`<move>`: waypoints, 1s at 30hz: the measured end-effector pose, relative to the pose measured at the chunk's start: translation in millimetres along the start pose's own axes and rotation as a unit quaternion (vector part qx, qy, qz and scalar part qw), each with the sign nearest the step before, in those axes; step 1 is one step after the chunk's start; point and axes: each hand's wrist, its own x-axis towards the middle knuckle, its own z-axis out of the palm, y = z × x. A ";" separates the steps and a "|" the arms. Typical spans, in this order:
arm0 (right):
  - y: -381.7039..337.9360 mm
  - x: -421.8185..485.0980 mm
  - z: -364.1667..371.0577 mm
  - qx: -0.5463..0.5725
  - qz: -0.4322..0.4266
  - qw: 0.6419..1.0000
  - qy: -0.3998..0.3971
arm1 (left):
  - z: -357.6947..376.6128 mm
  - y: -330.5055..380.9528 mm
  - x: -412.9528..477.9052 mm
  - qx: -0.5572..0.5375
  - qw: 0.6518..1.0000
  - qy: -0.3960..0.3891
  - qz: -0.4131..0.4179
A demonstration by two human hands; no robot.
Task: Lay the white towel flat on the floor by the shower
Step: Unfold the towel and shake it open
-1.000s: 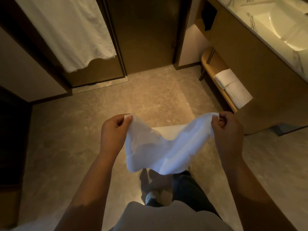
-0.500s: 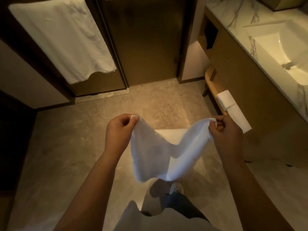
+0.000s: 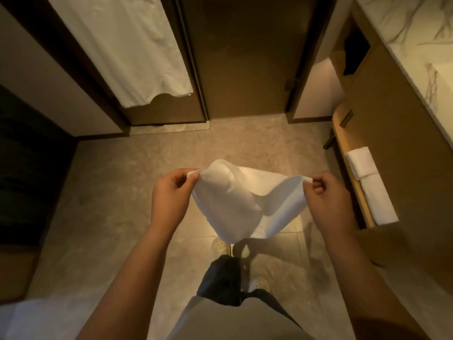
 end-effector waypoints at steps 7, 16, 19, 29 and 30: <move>-36.9 55.6 35.2 0.003 -0.011 1.000 -0.016 | -1.0 -0.6 72.9 0.006 1.000 0.000 -0.023; -90.8 146.6 82.0 -0.001 -0.005 1.000 0.030 | -4.4 4.4 198.9 0.000 1.000 0.005 -0.024; -96.7 162.3 94.1 0.001 0.003 1.000 0.026 | 4.6 1.6 223.9 0.010 0.999 -0.008 -0.040; -73.7 237.5 88.5 -0.008 -0.010 1.000 -0.011 | 48.0 2.8 277.5 0.007 0.997 0.000 -0.072; -71.0 249.4 86.6 -0.010 -0.016 1.000 -0.014 | 55.5 5.1 282.1 0.011 0.997 0.007 -0.074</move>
